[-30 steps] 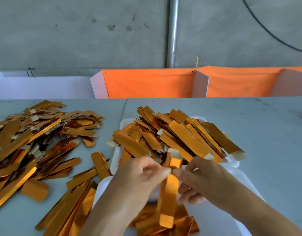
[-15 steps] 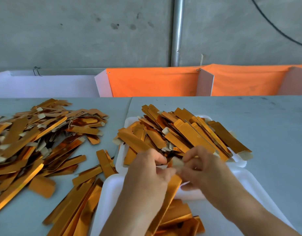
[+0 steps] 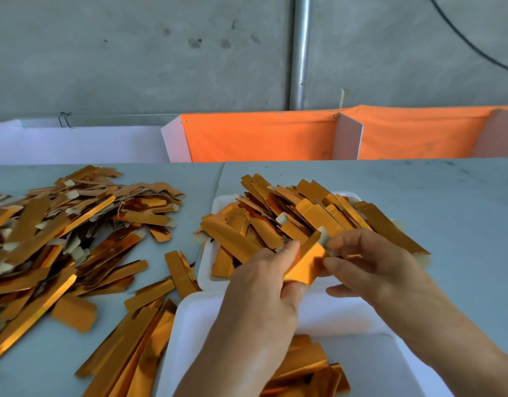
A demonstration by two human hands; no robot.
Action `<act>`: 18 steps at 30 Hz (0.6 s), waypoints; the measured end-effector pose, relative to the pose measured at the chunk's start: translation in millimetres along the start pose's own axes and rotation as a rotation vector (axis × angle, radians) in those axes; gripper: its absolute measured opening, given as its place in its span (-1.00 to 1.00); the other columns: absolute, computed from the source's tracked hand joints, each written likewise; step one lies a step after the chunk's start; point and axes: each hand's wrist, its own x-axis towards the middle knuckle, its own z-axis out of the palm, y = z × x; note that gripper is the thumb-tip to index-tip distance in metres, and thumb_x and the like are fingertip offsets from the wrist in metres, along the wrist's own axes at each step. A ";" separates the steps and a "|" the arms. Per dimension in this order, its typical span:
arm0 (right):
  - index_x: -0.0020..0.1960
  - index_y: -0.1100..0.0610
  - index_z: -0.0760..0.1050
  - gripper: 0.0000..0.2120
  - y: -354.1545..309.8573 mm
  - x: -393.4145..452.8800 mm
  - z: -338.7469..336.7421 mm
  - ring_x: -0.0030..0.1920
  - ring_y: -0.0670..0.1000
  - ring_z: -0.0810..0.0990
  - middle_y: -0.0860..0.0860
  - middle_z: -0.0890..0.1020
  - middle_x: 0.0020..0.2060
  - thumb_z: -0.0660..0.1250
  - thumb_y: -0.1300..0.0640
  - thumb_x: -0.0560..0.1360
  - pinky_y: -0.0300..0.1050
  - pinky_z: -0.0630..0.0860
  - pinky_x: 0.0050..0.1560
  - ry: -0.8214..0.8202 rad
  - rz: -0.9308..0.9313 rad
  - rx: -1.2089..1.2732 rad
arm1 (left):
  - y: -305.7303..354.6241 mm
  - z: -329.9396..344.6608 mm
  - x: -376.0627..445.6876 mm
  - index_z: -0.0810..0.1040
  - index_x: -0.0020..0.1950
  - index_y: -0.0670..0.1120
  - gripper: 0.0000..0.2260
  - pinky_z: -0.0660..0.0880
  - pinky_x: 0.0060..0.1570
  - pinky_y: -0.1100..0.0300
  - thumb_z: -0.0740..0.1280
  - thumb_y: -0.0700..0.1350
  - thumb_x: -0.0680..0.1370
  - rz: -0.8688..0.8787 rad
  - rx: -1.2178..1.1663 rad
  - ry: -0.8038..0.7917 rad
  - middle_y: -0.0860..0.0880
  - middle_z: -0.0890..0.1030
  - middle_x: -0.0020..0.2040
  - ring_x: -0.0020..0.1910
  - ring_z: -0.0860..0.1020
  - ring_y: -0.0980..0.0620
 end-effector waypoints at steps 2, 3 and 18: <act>-0.06 0.10 0.57 -0.91 0.9 0.5 0.5 -0.13 -0.06 0.69 0.00 0.69 -0.16 0.39 0.24 0.46 -0.05 0.64 -0.10 -0.034 0.022 -0.024 | -1.2 3.7 0.4 0.11 0.50 0.24 -0.44 0.33 -0.22 0.48 0.27 0.12 0.55 -0.006 0.035 0.012 0.27 0.30 0.04 0.03 0.31 0.24; -0.07 0.11 0.57 -0.93 0.4 0.4 0.1 -0.12 -0.05 0.68 0.01 0.69 -0.17 0.39 0.23 0.46 -0.07 0.64 -0.10 -0.039 0.020 -0.026 | -1.3 4.9 0.7 0.11 0.49 0.24 -0.42 0.31 -0.23 0.49 0.28 0.14 0.53 -0.008 0.039 0.019 0.28 0.29 0.04 0.03 0.29 0.24; -0.12 0.23 0.57 -0.77 3.5 3.4 -10.2 -0.12 0.11 0.68 0.21 0.67 -0.16 0.43 0.15 0.26 -0.15 0.62 -0.20 -0.125 0.112 0.295 | 6.9 11.0 0.0 0.13 0.47 0.19 -0.52 0.30 -0.02 0.44 0.20 0.13 0.58 0.082 0.174 0.035 0.23 0.36 0.21 0.06 0.27 0.24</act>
